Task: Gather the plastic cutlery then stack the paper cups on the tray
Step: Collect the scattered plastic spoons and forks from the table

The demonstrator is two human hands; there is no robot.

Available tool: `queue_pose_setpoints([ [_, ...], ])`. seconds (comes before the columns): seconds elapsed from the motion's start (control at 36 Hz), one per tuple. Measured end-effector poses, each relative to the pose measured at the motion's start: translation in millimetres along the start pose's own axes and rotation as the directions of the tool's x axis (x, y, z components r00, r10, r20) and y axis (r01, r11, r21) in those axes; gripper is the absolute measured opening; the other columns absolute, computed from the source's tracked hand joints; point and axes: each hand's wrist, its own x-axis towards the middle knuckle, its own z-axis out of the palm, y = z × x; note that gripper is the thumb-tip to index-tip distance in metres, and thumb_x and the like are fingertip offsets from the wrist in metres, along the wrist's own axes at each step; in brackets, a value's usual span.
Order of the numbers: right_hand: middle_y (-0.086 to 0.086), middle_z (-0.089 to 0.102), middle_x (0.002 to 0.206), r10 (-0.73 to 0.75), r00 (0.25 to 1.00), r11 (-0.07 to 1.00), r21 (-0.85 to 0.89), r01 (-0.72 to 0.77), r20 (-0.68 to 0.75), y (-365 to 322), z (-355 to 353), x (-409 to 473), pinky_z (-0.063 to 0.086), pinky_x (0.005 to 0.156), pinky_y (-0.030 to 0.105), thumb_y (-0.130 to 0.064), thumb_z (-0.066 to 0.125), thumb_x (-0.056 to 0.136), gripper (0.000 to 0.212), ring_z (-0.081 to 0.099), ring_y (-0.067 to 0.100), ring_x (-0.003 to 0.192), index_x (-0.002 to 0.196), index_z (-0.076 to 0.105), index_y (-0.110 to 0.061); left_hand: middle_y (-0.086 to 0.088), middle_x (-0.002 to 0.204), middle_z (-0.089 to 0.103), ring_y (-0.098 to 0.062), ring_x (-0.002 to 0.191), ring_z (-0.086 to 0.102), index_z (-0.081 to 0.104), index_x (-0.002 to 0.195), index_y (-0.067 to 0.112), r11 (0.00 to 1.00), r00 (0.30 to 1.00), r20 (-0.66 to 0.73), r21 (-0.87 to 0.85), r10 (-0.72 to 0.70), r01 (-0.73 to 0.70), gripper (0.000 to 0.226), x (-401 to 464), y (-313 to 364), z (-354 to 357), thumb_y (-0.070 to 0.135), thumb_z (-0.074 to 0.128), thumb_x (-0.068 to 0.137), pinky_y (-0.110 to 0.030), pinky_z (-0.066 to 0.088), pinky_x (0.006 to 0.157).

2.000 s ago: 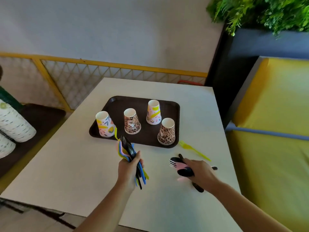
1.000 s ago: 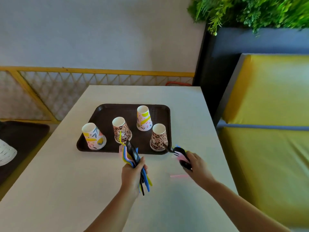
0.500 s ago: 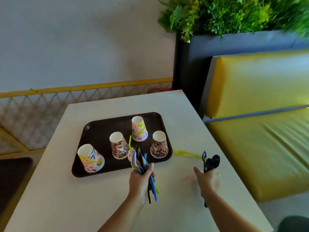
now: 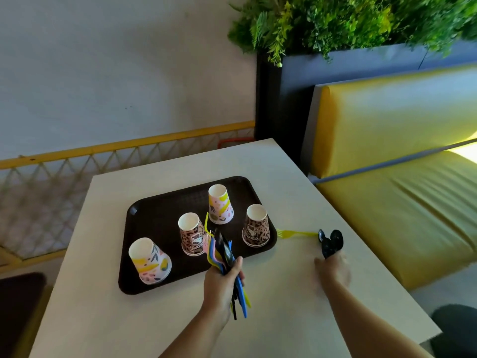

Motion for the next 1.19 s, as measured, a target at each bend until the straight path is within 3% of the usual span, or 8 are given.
queue_pose_setpoints([
  [0.25,0.027,0.06,0.105,-0.033,0.998,0.999,-0.037,0.031,-0.056,17,-4,0,0.041,0.073,0.035,-0.01,0.058,0.081,0.031,0.058,0.04,0.098,0.109,0.053,0.003,-0.004,0.052,0.056,-0.009,0.04,0.052,0.055,0.063,0.003,0.999,0.999,0.042,-0.044,-0.007,0.008,0.03,8,5,2,0.019,0.065,0.087,-0.022,0.045,0.045],
  [0.42,0.029,0.062,0.09,-0.129,0.98,0.991,0.017,0.133,-0.152,19,-9,6,0.037,0.066,0.036,-0.011,0.054,0.083,0.021,0.057,0.041,0.086,0.096,0.06,0.005,-0.003,0.051,0.056,-0.008,0.04,0.052,0.056,0.064,0.002,0.998,0.999,0.045,-0.057,0.002,0.001,0.03,12,8,7,0.017,0.064,0.088,-0.02,0.044,0.043],
  [0.5,0.026,0.061,0.096,-0.206,0.965,0.977,0.027,0.213,-0.16,6,-13,9,0.031,0.065,0.033,-0.013,0.052,0.086,0.022,0.056,0.041,0.088,0.102,0.059,0.001,-0.002,0.049,0.055,-0.008,0.038,0.052,0.055,0.06,0.002,0.998,0.999,0.033,-0.058,0.011,-0.009,0.033,15,9,12,0.017,0.064,0.088,-0.019,0.043,0.04],
  [0.61,0.021,0.061,0.098,-0.357,0.934,0.934,-0.004,0.357,-0.032,-14,-12,17,0.03,0.062,0.031,-0.017,0.043,0.091,0.025,0.056,0.037,0.086,0.112,0.054,-0.008,-0.001,0.047,0.054,-0.007,0.038,0.051,0.055,0.06,0.002,0.997,1.0,0.004,-0.08,0.018,-0.018,0.033,16,12,21,0.017,0.064,0.088,-0.019,0.042,0.039],
  [0.72,0.016,0.057,0.083,-0.42,0.894,0.907,0.09,0.411,0.157,-32,-9,24,0.048,0.066,0.044,-0.015,0.048,0.086,0.009,0.054,0.028,0.068,0.092,0.053,-0.009,-0.002,0.049,0.055,-0.007,0.038,0.051,0.056,0.062,0.002,0.994,0.999,-0.021,-0.105,0.03,-0.032,0.03,15,15,30,0.016,0.064,0.088,-0.018,0.043,0.039],
  [0.83,0.022,0.054,0.106,-0.481,0.843,0.864,-0.032,0.502,0.243,-45,-7,32,0.033,0.068,0.028,0.003,0.054,0.084,0.031,0.055,0.037,0.097,0.114,0.051,0.005,-0.003,0.051,0.056,-0.007,0.039,0.052,0.056,0.064,0.002,0.991,0.998,-0.06,-0.126,0.024,-0.031,0.029,14,16,38,0.016,0.063,0.088,-0.018,0.044,0.041],
  [0.97,0.015,0.051,0.094,-0.558,0.766,0.788,-0.087,0.61,0.318,-52,-5,44,0.031,0.066,0.024,-0.006,0.062,0.082,0.019,0.057,0.034,0.087,0.098,0.06,0.005,-0.003,0.052,0.056,-0.008,0.04,0.052,0.058,0.066,0.002,0.988,0.993,-0.115,-0.154,0.002,-0.019,0.026,11,13,49,0.016,0.064,0.088,-0.019,0.044,0.041],
  [1.19,0.005,0.047,0.098,-0.631,0.624,0.657,-0.11,0.746,0.461,-51,3,58,0.034,0.068,0.022,-0.013,0.067,0.08,0.025,0.051,0.02,0.078,0.102,0.063,-0.001,-0.001,0.05,0.055,-0.006,0.039,0.051,0.057,0.064,0.003,0.989,0.978,-0.208,-0.147,-0.01,-0.021,0.029,-2,9,62,0.017,0.063,0.089,-0.017,0.043,0.041],
])
